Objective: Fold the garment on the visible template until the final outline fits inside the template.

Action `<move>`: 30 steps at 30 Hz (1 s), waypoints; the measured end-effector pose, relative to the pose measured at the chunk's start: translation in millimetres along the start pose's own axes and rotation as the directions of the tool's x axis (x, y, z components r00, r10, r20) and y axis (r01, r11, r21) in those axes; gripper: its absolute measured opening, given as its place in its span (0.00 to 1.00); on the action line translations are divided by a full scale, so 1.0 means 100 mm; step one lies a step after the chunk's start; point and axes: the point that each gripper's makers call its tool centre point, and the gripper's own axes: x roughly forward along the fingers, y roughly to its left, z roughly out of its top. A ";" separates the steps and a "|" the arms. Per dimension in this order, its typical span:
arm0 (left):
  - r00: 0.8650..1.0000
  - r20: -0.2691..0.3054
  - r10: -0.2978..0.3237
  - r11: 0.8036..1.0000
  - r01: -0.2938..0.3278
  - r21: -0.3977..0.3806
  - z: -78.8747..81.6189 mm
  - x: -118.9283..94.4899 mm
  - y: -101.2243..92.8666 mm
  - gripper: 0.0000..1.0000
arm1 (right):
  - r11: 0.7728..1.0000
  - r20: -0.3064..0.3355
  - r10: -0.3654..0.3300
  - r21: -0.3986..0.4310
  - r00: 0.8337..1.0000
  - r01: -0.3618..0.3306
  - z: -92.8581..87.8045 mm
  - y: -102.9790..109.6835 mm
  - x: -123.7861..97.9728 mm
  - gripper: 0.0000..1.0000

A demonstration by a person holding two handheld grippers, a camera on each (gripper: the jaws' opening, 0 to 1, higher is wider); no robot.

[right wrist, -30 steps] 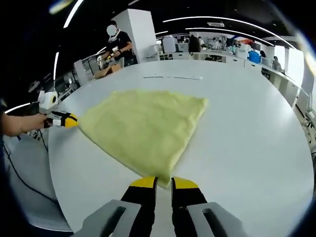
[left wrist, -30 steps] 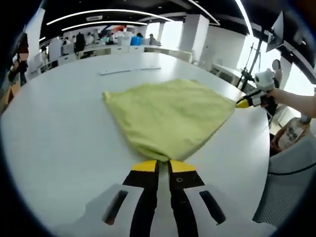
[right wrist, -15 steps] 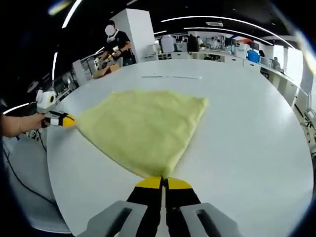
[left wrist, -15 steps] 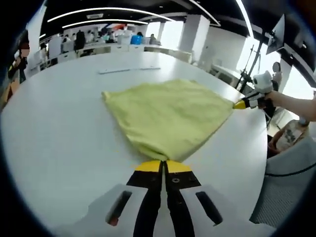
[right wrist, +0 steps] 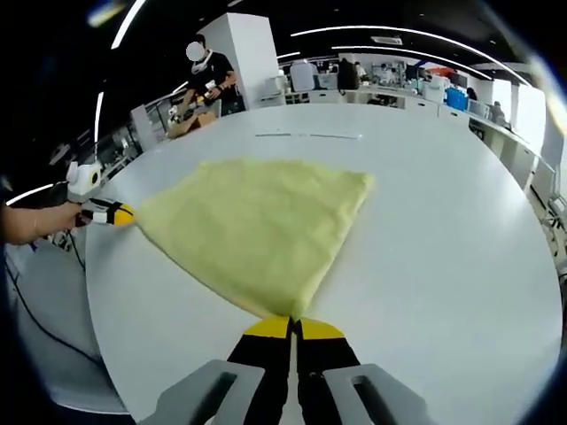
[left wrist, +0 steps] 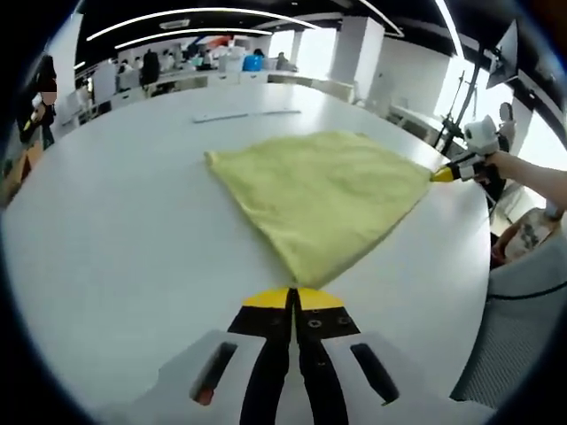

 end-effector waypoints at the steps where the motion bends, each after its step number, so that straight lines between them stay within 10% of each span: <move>1: 1.000 0.001 -0.004 1.000 0.004 -0.004 0.00 -0.01 -0.01 0.00 | 1.000 0.000 -0.001 0.001 1.000 0.001 0.00 0.00 0.00 0.00; 18: 0.996 0.038 -0.084 0.996 0.084 0.005 0.13 -0.05 -0.12 0.16 | 1.000 -0.013 0.025 -0.009 1.000 -0.025 -0.04 0.01 -0.11 0.05; 30: 0.993 0.029 -0.114 0.992 0.115 -0.057 0.14 0.03 -0.14 0.01 | 1.000 0.001 0.026 0.006 1.000 -0.026 -0.01 -0.02 -0.07 0.00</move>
